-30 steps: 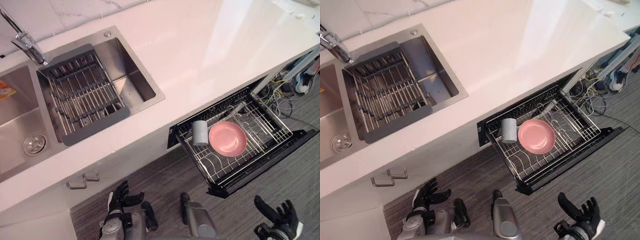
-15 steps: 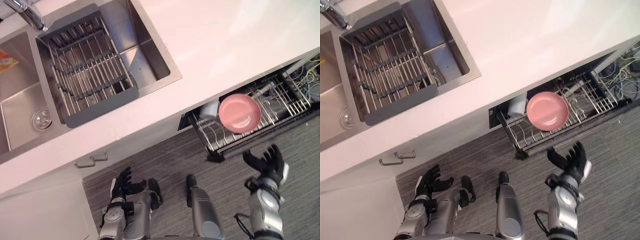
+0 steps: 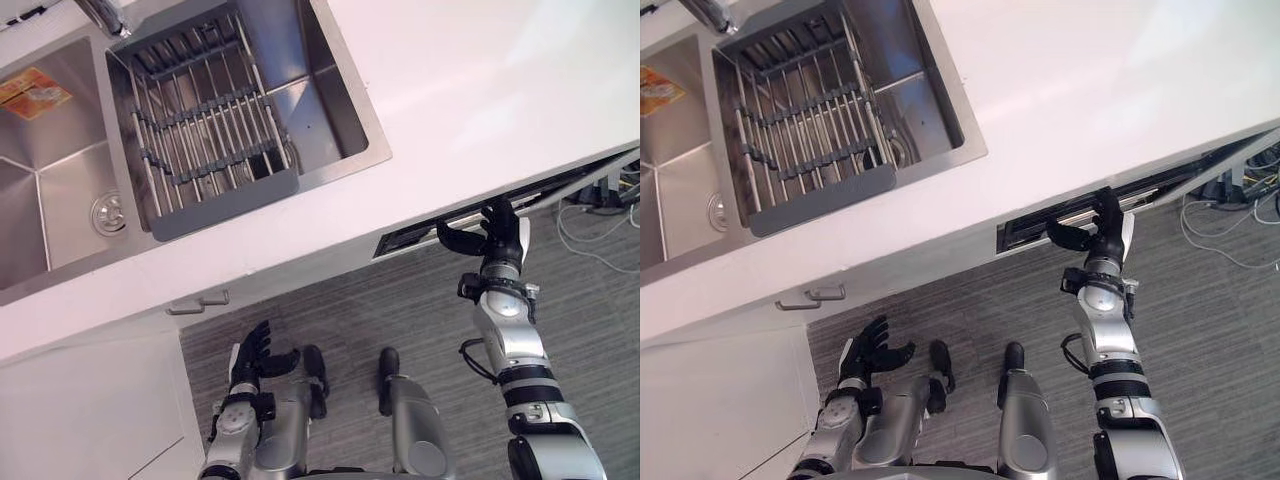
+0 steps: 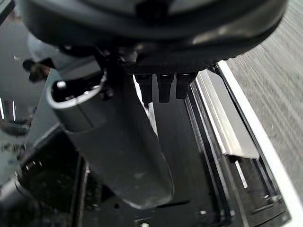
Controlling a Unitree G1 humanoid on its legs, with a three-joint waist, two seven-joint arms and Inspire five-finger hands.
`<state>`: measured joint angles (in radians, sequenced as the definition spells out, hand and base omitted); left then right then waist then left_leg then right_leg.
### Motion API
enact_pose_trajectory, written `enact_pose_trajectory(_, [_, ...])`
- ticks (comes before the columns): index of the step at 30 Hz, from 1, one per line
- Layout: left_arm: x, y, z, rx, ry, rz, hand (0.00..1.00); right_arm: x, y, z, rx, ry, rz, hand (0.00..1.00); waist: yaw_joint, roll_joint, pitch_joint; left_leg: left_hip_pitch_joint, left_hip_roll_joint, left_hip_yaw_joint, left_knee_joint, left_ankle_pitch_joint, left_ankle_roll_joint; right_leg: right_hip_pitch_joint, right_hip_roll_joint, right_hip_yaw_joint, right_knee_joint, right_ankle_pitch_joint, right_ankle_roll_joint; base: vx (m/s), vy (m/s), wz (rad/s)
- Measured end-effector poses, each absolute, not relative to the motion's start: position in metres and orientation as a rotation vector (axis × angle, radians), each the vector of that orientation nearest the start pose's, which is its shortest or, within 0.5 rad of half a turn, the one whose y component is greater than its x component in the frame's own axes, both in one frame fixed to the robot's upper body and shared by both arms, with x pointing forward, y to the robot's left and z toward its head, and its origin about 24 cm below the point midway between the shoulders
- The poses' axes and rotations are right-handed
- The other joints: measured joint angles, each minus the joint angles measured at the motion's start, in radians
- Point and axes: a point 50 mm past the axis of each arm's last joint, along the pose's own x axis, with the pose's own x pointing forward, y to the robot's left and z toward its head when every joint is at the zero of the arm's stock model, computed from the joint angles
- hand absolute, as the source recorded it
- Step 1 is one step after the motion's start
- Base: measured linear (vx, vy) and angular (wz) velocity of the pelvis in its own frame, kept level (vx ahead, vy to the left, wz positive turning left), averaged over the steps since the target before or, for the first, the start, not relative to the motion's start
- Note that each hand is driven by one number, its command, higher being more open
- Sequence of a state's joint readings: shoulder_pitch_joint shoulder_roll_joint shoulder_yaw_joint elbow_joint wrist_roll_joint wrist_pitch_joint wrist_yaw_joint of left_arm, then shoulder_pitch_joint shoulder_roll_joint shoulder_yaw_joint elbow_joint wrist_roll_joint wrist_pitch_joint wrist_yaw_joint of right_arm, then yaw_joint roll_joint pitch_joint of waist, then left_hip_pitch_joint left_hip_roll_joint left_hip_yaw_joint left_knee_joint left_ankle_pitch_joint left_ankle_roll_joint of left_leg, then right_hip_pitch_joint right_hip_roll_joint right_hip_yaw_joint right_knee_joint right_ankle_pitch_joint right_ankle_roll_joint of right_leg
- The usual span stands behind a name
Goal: Walk over to the sink, pick up the cup, carry it to the dishwasher, place the cup inside the dishwasher, then close the dishwasher door
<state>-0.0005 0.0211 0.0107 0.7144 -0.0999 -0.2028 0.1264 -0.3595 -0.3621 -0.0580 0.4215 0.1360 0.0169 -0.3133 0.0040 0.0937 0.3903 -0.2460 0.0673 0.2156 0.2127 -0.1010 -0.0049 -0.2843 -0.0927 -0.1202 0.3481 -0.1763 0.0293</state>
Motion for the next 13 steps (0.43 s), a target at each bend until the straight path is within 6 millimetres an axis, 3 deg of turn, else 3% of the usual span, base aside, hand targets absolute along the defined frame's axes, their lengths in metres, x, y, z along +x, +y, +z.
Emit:
enact_pose_trajectory(5, [0.195,0.169,-0.101,-0.011,0.559,0.166,0.9,0.298,-0.251,0.038,-0.316,0.112,-0.304,0.9,-0.016,-0.004,-0.026,0.036,-0.009,-0.073,-0.058,0.052,-0.013,0.065,0.004,-0.064,-0.05,0.017,-0.009,-0.05,-0.033,0.37])
enact_pose_trajectory(8, [0.182,0.179,-0.111,0.017,0.628,0.166,0.9,0.272,-0.254,0.006,-0.322,0.221,-0.294,0.9,-0.018,-0.017,-0.087,0.061,-0.017,-0.113,-0.108,0.084,-0.017,0.1,0.003,-0.105,-0.08,0.024,-0.011,-0.02,-0.013,0.42])
enact_pose_trajectory(13, [0.152,0.207,-0.123,0.088,0.727,0.198,0.9,0.205,-0.239,-0.067,-0.267,0.508,-0.232,0.9,-0.018,-0.065,-0.2,0.131,-0.029,-0.152,-0.176,0.116,-0.019,0.186,0.003,-0.148,-0.142,0.035,-0.007,0.0,0.004,0.23])
